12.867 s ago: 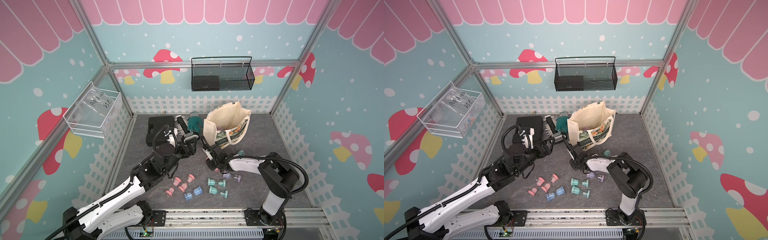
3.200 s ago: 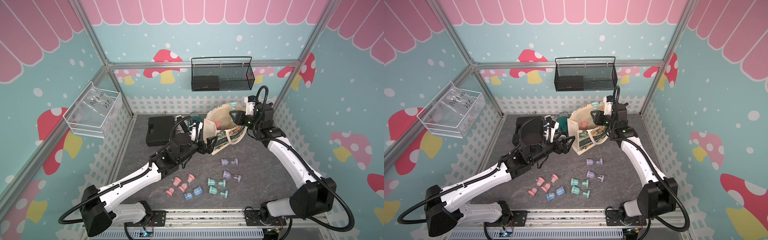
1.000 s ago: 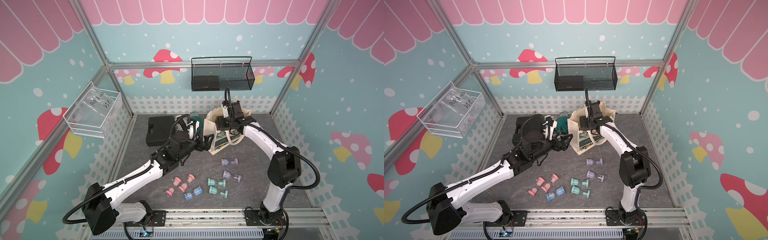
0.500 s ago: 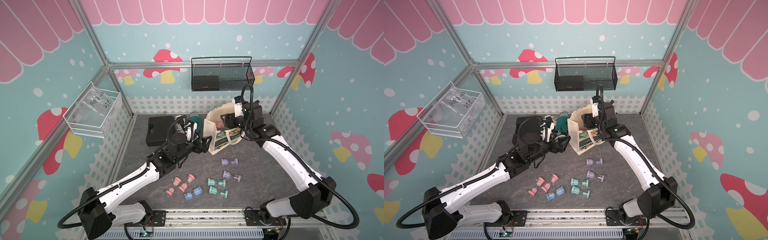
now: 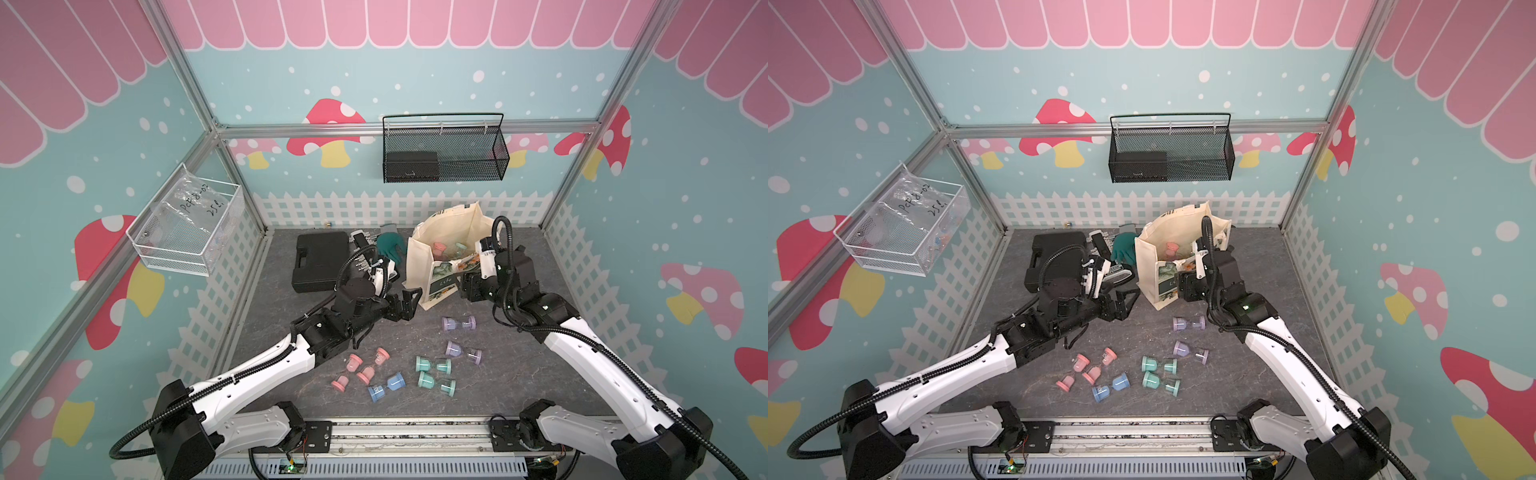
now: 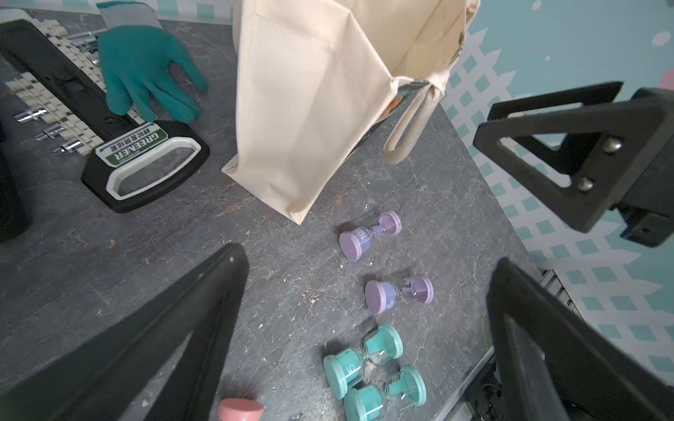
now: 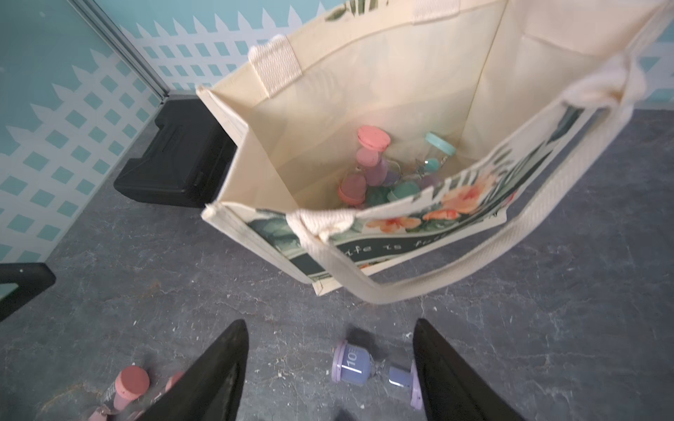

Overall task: Put the hourglass into the canvas bag
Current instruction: Pick up the hourglass from the center of the board.

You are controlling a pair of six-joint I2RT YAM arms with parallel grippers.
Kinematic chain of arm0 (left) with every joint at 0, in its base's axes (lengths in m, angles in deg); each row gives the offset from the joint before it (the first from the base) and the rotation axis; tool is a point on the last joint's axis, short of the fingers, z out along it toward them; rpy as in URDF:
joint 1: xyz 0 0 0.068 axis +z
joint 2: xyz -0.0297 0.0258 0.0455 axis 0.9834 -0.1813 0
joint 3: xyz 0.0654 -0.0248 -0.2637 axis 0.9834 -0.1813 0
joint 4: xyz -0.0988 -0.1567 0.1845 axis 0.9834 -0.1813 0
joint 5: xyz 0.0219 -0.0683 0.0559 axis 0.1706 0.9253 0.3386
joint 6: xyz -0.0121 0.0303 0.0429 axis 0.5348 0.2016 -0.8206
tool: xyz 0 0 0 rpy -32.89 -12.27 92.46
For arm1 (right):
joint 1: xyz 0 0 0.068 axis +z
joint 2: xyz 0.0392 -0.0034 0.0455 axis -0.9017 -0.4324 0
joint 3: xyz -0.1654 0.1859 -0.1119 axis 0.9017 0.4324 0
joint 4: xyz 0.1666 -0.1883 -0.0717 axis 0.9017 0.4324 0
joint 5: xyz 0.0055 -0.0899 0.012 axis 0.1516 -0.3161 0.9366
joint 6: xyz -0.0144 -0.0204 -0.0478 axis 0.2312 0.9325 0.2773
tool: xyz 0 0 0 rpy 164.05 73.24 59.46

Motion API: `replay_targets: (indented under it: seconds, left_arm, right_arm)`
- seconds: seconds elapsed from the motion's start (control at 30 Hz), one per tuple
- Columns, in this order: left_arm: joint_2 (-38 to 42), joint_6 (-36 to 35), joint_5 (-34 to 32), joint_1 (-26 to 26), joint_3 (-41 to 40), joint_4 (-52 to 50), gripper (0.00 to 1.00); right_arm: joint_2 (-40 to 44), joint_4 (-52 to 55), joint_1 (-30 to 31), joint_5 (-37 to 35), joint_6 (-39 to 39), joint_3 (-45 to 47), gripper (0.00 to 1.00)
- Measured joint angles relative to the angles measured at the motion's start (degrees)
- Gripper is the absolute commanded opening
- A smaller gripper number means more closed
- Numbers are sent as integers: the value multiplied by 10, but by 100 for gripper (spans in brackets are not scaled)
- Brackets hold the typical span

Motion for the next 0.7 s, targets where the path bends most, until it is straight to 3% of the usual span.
replay_targets:
  seconds: [0.4, 0.7]
  left_arm:
    - [0, 28, -14, -18, -43, 7, 99]
    - [1, 45, -19, -23, -72, 26, 99]
  right_arm:
    - [39, 3, 3, -21, -77, 159, 74]
    - [22, -39, 3, 20, -117, 232, 74]
